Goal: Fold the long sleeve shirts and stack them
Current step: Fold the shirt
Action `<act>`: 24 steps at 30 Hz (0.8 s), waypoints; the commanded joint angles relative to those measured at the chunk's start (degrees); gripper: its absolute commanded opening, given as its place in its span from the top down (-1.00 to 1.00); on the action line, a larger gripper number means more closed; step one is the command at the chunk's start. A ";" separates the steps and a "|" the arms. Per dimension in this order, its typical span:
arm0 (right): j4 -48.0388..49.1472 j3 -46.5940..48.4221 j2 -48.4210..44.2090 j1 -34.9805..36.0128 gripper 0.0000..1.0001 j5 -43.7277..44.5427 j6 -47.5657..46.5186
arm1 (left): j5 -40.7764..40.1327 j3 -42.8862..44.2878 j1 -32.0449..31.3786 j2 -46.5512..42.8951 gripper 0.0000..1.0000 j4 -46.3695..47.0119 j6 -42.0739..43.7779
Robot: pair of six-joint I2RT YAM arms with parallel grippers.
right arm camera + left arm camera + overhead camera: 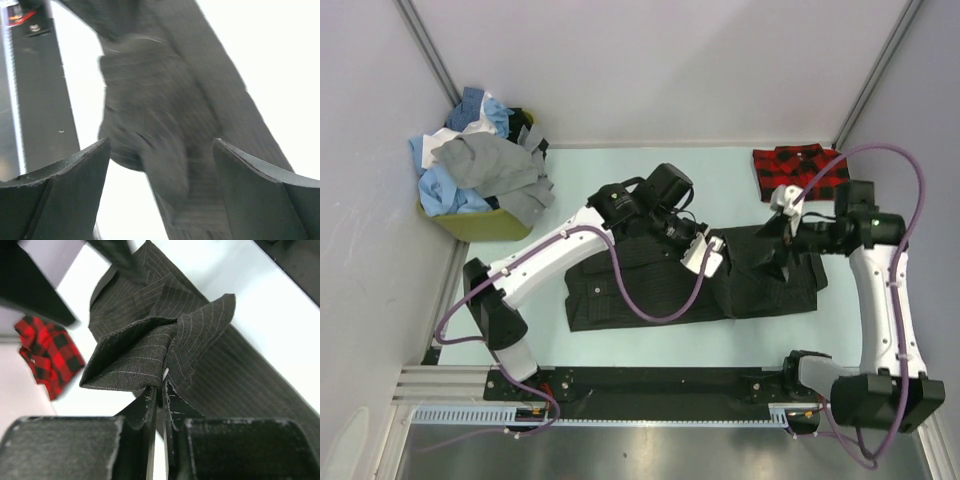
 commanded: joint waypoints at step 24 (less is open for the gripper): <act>3.11 -1.00 1.03 26.69 0.93 5.87 4.02 | -2.89 -14.80 -3.33 -11.40 0.55 13.01 12.05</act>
